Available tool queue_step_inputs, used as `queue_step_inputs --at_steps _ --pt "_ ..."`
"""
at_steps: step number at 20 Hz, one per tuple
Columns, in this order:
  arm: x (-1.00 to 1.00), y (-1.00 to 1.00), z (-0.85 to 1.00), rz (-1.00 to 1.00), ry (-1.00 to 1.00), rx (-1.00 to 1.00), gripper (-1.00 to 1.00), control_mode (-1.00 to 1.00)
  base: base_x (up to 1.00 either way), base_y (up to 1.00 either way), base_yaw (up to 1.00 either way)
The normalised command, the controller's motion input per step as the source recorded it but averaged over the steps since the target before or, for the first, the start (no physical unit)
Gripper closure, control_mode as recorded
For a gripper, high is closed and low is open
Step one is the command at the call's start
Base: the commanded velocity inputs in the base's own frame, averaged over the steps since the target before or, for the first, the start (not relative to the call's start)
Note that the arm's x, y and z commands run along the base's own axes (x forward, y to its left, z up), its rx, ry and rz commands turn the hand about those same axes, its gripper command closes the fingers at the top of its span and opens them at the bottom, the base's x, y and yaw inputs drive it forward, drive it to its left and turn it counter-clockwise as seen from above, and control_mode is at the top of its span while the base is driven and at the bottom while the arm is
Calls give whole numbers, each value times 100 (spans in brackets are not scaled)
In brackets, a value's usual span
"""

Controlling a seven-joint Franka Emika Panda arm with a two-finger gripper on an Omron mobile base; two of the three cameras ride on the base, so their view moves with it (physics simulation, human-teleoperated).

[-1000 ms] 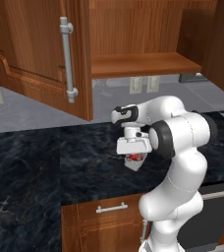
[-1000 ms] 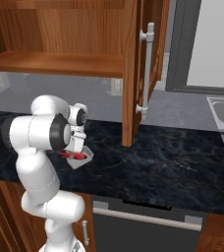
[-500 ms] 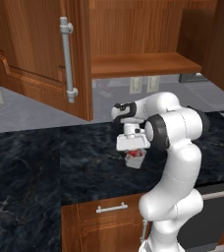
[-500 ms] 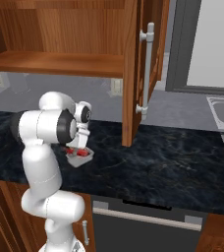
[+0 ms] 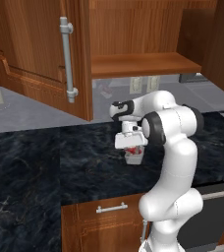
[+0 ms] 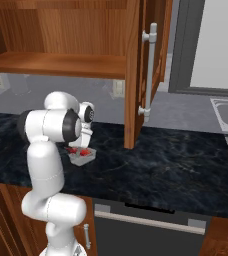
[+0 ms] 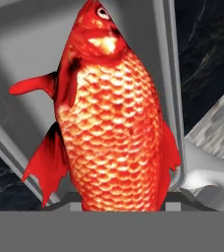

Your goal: Retrieve the tupperware from the cabinet, then place the raw meat into the tupperware to avoid contamination.

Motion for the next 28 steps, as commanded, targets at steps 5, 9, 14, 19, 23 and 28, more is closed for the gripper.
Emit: queue_step_inputs --at_steps 5,9,14,19,23,28 --pt "3 0 -8 0 0 0 -100 -100 0 0 0" --pt "0 0 0 0 0 0 -100 -100 0 0 0" --pt "0 0 0 0 0 0 -100 -100 0 0 0" --pt "0 0 0 0 0 0 -100 -100 0 0 0" --pt "0 0 13 -1 -3 0 -100 -100 0 0 0" --pt "-1 0 14 -4 -18 1 -100 -100 0 0 0"
